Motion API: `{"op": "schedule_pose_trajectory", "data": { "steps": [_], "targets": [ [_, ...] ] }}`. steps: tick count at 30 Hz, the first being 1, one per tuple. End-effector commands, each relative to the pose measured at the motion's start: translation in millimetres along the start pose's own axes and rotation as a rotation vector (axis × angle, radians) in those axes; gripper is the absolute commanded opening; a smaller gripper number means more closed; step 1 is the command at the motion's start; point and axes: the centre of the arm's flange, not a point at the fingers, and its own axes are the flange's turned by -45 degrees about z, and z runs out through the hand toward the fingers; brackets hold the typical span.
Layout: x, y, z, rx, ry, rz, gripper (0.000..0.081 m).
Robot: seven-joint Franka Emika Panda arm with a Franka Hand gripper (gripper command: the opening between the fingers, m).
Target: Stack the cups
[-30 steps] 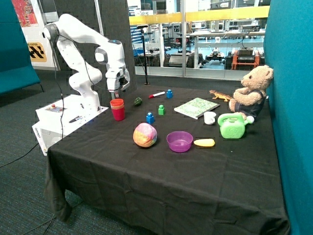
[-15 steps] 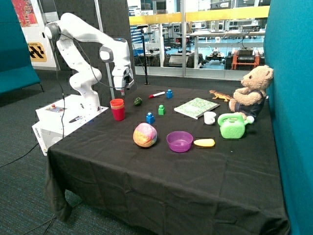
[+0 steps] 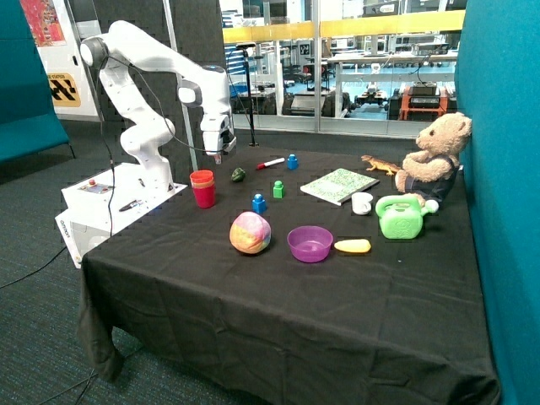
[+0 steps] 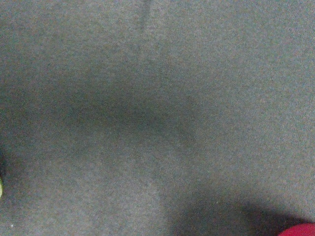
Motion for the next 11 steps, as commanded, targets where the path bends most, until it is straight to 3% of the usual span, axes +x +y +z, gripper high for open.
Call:
{"op": "schedule_pose_trajectory", "data": {
  "steps": [1,11],
  "targets": [
    [7.3,4.7,2.5,-0.0016,0.0041,-0.013,0.0654],
    [18.3,1.5,9.0,-0.0016,0.0041,-0.055,0.0618]
  ]
}}
